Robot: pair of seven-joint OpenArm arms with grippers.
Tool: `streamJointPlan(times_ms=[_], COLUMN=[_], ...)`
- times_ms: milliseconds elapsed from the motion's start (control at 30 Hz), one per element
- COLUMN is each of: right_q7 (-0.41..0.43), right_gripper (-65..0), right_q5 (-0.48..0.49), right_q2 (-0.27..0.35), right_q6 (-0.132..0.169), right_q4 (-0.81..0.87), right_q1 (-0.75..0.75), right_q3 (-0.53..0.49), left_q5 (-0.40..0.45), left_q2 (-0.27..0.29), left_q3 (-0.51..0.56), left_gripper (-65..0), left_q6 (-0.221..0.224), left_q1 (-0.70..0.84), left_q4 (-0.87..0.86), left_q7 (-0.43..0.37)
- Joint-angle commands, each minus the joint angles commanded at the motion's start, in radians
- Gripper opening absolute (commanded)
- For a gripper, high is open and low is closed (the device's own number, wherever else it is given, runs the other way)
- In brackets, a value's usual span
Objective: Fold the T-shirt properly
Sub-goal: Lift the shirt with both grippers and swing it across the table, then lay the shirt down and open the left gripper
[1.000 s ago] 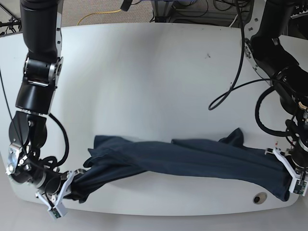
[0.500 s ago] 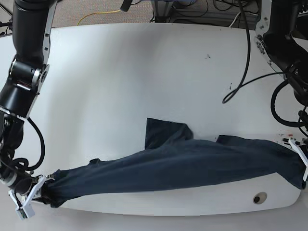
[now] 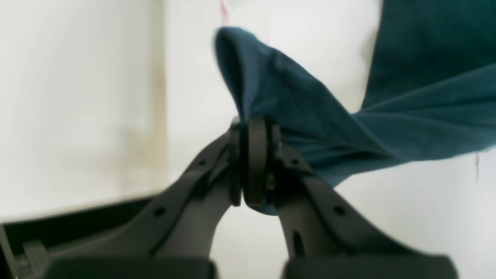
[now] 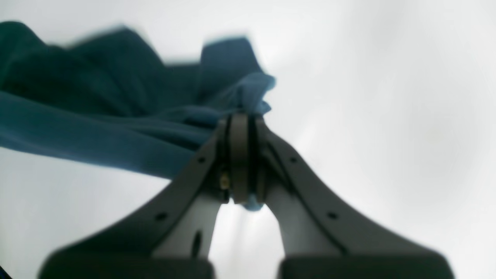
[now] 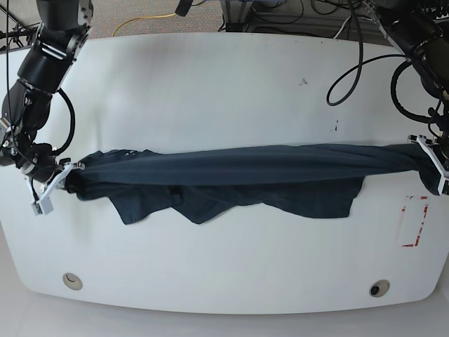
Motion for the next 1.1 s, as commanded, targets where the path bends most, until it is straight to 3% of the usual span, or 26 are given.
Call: streamJointPlan(times_ms=[333,600,1000,1100], right_q7=[0.006,0.006,0.026,0.026], right_gripper=[-65.0,-65.0,-65.0,-65.0], right_q5=[0.026,0.026,0.026,0.028], right_q2=[-0.046,-0.074,-0.075,-0.075], right_q6=[0.000,0.000,0.000,0.000], right_q4=[0.114,0.118,0.115,0.118], right_q1=[-0.242,-0.304,-0.347,-0.351], right_q3=[0.095,0.097,0.097,0.097], left_q5=[0.003,0.003,0.002,-0.005], left_q2=[0.012,0.006,0.006,0.006], left_q3=[0.002,-0.003,0.003,0.003], left_gripper=[-65.0,-65.0,-64.9,-52.8], left_q6=[0.000,0.000,0.000,0.000], left_q1=[0.292,0.310,0.362,0.376], left_q4=[-0.015,-0.120,-0.138,-0.138], left_q7=[-0.209,-0.215,-0.210,-0.209])
